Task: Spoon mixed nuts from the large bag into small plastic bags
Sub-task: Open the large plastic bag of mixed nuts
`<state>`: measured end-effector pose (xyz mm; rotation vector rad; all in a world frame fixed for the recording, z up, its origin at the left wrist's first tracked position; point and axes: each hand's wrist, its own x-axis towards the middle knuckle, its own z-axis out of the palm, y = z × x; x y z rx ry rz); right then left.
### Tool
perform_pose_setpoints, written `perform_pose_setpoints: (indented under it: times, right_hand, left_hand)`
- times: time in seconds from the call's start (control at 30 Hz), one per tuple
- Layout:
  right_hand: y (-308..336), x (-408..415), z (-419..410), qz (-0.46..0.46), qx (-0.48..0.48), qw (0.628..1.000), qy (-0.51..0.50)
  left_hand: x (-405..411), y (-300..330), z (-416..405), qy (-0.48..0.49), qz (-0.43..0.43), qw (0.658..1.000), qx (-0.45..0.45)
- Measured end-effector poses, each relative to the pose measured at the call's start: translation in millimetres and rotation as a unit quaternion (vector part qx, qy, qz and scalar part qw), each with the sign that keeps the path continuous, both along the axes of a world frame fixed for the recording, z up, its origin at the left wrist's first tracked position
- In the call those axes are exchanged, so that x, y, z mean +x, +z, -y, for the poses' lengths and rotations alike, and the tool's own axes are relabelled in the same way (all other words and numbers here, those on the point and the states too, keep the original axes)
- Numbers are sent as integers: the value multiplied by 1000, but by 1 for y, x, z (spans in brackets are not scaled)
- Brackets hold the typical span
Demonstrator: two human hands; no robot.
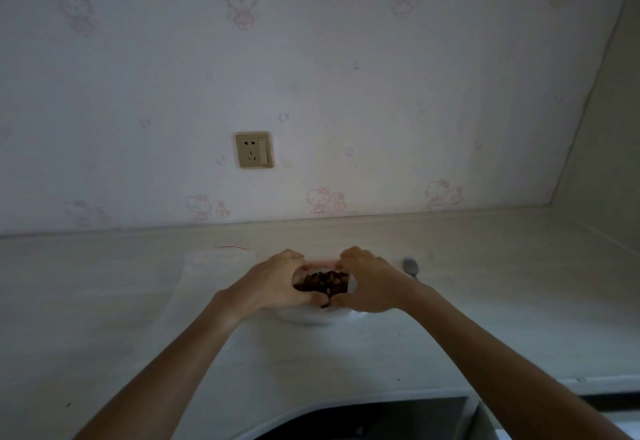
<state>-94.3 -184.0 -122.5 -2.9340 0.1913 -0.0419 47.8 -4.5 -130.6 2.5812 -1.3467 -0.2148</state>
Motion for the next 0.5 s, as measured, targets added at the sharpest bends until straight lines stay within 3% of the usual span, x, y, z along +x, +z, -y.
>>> perform_pose_setpoints:
  times: [0.2,0.5]
  right_hand:
    - [4,-1,5,-76,-51,996,-1]
    - [7,17,19,-152,-45,986,-46]
  left_hand:
    - [1,13,2,-24,-79,996,30]
    - [12,14,17,-34,-85,994,68]
